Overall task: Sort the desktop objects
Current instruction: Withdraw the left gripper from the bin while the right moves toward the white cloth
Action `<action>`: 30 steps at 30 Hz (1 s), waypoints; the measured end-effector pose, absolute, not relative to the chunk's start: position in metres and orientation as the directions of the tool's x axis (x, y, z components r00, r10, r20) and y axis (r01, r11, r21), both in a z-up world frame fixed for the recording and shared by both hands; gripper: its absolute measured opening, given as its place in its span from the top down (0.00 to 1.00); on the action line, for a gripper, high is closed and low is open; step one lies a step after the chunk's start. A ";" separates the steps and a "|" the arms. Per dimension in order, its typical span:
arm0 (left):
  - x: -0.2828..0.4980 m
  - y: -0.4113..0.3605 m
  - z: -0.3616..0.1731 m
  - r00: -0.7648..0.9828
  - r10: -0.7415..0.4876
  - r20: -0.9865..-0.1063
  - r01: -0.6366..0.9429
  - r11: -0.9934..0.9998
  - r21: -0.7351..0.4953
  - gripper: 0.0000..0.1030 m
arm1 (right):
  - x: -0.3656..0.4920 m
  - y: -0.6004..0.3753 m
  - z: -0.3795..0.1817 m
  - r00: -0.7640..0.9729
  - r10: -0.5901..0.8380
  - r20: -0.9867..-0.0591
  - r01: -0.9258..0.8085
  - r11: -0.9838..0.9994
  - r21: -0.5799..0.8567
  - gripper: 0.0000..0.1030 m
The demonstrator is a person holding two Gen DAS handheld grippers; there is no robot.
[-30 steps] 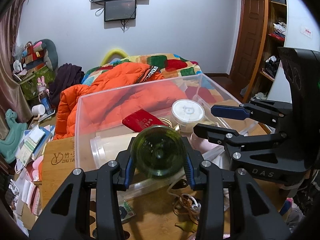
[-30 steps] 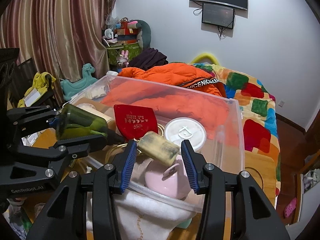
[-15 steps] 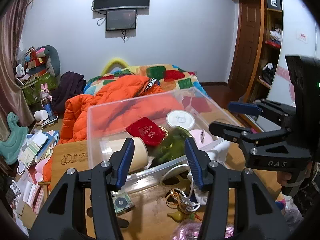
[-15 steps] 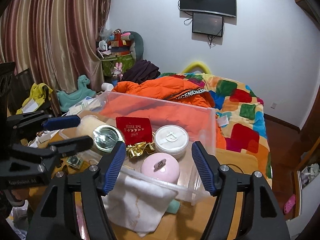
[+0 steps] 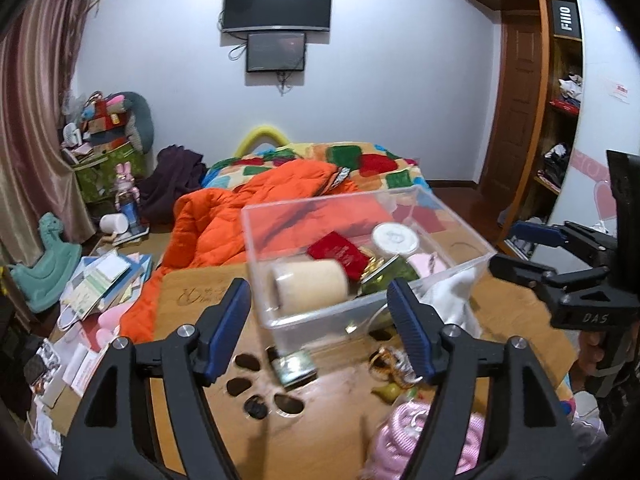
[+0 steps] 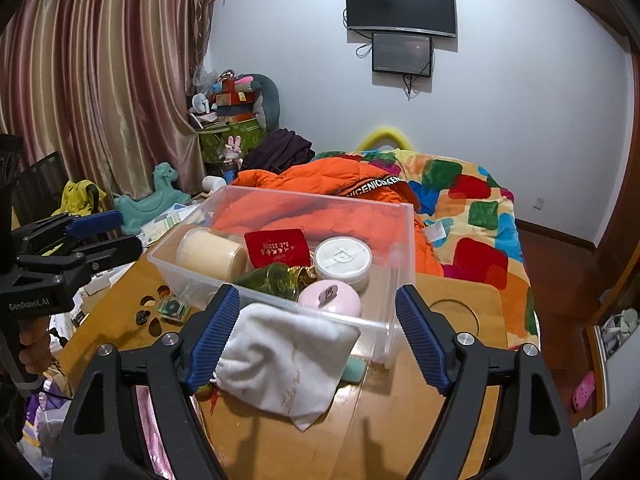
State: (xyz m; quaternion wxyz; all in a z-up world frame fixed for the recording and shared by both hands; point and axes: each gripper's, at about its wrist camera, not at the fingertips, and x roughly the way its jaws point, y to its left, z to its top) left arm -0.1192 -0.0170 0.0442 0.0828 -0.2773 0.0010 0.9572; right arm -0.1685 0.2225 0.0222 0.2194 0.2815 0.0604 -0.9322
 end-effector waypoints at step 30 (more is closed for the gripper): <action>-0.156 -0.021 -0.049 -0.681 0.105 -0.725 -0.070 -0.994 -0.079 0.42 | -0.173 0.206 -0.055 -0.600 -0.436 -0.671 0.431 -0.883 0.189 0.19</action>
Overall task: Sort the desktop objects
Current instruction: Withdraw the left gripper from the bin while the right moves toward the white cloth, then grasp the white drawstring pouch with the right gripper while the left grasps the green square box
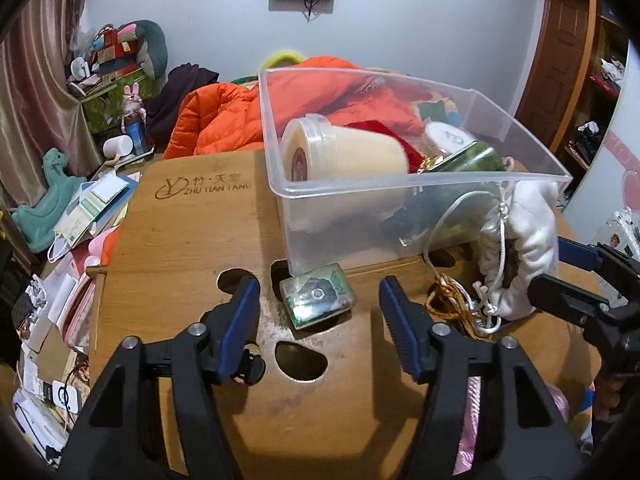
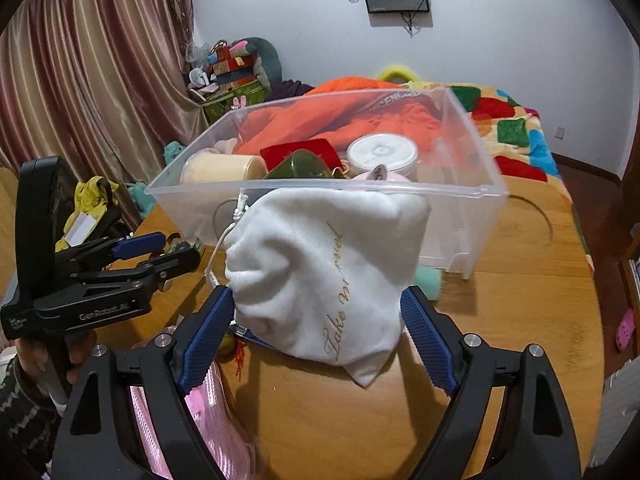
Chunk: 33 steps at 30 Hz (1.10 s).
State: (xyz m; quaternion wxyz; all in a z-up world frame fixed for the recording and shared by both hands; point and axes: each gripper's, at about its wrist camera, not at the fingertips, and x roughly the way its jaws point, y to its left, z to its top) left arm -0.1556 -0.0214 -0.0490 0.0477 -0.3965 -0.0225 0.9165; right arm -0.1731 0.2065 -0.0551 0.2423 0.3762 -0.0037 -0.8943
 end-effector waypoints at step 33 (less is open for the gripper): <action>-0.149 -0.021 -0.052 -0.724 -0.026 -0.689 0.017 -1.000 0.021 0.63 | -0.162 0.221 -0.064 -0.614 -0.491 -0.618 0.412 -0.867 0.279 0.64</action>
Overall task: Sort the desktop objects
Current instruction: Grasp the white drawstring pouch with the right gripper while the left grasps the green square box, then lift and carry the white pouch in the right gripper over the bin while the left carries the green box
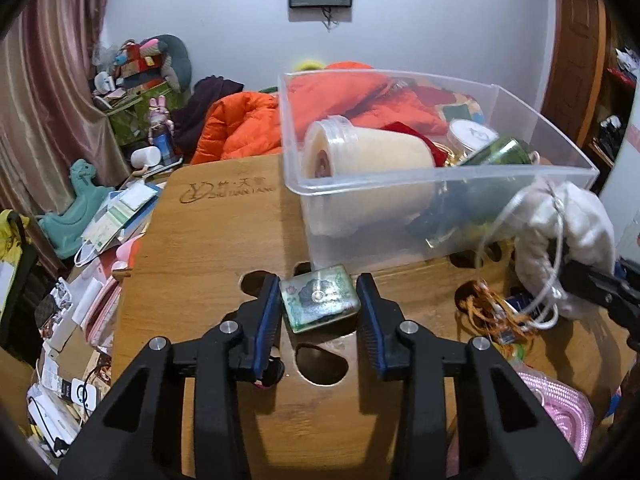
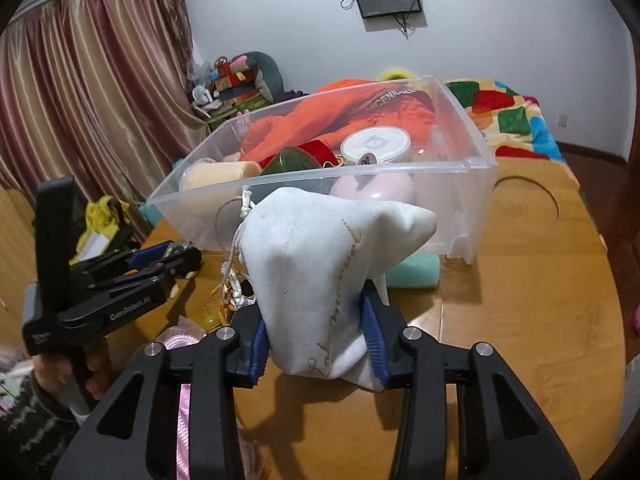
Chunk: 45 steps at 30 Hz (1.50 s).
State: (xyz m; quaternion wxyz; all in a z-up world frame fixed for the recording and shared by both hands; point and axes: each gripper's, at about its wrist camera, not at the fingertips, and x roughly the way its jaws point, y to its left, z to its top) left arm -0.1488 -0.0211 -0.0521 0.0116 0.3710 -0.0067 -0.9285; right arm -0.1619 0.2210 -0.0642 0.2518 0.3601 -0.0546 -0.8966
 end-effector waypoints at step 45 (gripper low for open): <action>-0.146 -0.016 0.051 -0.850 0.105 -0.516 -0.083 -0.994 -0.065 0.63 | -0.176 0.237 0.034 -0.789 -0.415 -0.453 0.408 -0.905 0.119 0.65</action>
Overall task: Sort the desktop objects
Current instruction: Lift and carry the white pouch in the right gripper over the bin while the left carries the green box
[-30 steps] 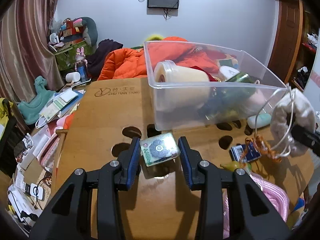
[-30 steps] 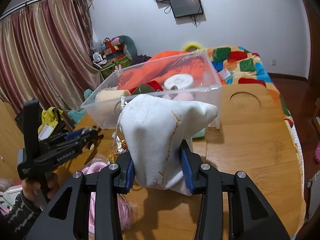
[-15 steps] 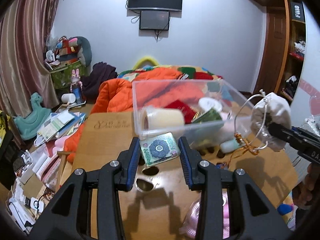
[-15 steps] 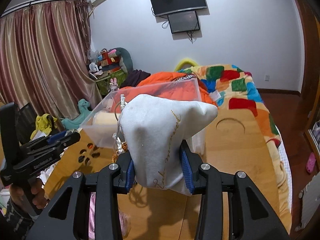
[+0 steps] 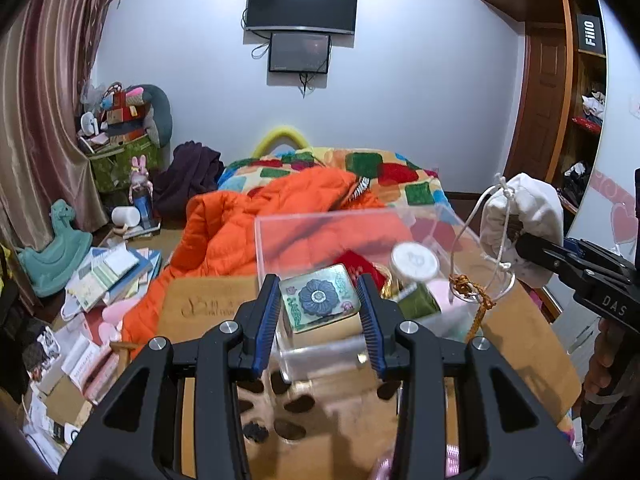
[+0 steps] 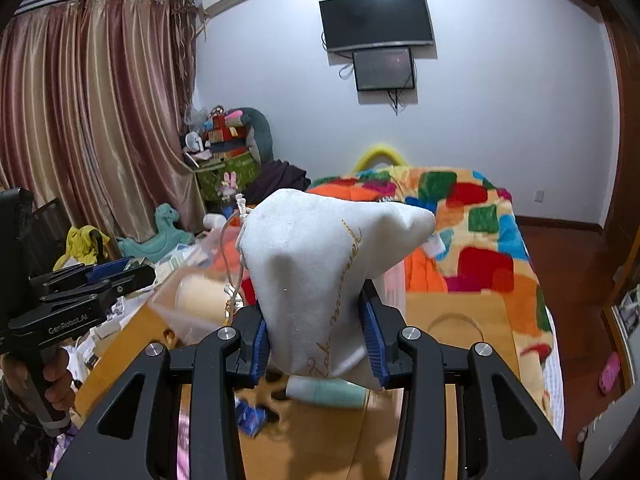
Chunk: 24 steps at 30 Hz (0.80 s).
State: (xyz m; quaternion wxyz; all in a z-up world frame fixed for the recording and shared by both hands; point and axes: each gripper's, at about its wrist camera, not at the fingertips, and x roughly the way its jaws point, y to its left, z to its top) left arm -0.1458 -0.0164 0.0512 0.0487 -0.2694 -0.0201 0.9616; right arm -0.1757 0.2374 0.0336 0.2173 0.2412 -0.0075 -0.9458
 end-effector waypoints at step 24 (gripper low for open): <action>-0.229 -0.005 0.028 -0.799 0.099 -0.593 -0.091 -0.995 -0.042 0.63 | -0.260 0.200 -0.001 -0.722 -0.452 -0.523 0.445 -0.883 0.149 0.64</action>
